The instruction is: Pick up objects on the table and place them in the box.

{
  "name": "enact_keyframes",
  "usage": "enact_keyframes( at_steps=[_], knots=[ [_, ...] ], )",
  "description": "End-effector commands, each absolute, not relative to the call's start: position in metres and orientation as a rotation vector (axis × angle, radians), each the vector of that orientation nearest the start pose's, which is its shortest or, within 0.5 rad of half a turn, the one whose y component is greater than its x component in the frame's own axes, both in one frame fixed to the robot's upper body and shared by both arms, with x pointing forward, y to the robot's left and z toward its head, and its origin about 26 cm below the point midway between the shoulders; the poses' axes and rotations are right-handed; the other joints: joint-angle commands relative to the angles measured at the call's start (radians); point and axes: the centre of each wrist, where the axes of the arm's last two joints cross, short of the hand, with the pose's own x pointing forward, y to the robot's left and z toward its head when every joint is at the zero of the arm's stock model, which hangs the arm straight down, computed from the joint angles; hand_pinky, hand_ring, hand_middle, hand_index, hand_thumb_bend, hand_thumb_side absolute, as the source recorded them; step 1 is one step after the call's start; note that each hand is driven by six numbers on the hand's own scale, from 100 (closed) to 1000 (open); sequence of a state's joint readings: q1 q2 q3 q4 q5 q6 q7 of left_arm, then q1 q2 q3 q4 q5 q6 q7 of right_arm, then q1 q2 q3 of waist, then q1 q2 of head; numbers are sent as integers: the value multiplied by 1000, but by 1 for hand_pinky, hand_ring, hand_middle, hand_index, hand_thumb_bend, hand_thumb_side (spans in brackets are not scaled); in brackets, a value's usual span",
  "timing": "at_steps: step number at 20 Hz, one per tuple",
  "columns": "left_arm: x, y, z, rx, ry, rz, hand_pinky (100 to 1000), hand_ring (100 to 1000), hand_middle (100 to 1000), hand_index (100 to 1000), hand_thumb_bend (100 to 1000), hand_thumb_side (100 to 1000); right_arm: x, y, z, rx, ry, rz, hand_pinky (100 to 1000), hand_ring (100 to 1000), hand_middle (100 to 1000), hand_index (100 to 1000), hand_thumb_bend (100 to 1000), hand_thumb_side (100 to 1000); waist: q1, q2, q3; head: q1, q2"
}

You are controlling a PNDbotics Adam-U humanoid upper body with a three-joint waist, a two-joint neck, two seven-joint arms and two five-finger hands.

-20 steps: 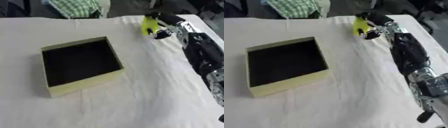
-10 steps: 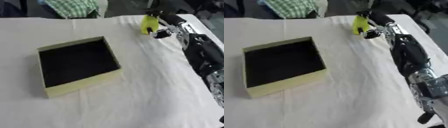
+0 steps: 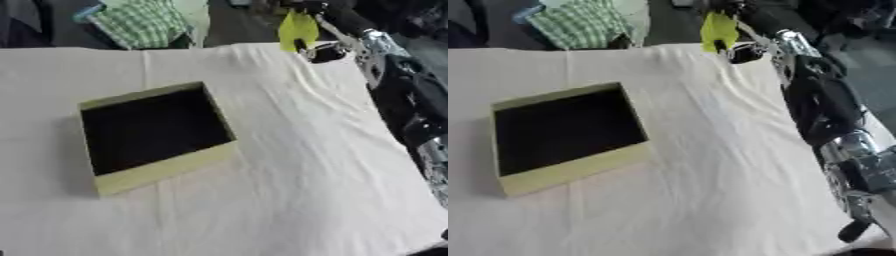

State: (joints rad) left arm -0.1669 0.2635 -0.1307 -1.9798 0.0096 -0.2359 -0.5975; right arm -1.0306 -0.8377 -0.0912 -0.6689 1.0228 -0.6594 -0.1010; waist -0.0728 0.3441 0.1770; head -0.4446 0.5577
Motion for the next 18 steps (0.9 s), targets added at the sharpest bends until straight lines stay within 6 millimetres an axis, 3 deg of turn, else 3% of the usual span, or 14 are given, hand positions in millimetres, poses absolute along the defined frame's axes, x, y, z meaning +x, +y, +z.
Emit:
enact_keyframes(
  at_steps=[1,10,18],
  knots=[
    [283,236,151,-322,-2140,-1084,701,529,508,778,101,935,430,-478,315,-1438,-1822,1329,666,818,422,1000,100,154,-2,-37,-7,8,11],
    [282,239,150,-344,-2123,-1054,700,529,508,778,102,924,443,-404,336,-1260,-2085,1625,685,800,424,1000,100,222,-13,-79,-24,-8,19],
    [283,239,151,-360,-2131,-1051,699,529,508,777,101,922,451,-345,327,-1088,-2110,1889,689,806,425,1000,100,260,-11,-82,-9,-31,7]
  ],
)
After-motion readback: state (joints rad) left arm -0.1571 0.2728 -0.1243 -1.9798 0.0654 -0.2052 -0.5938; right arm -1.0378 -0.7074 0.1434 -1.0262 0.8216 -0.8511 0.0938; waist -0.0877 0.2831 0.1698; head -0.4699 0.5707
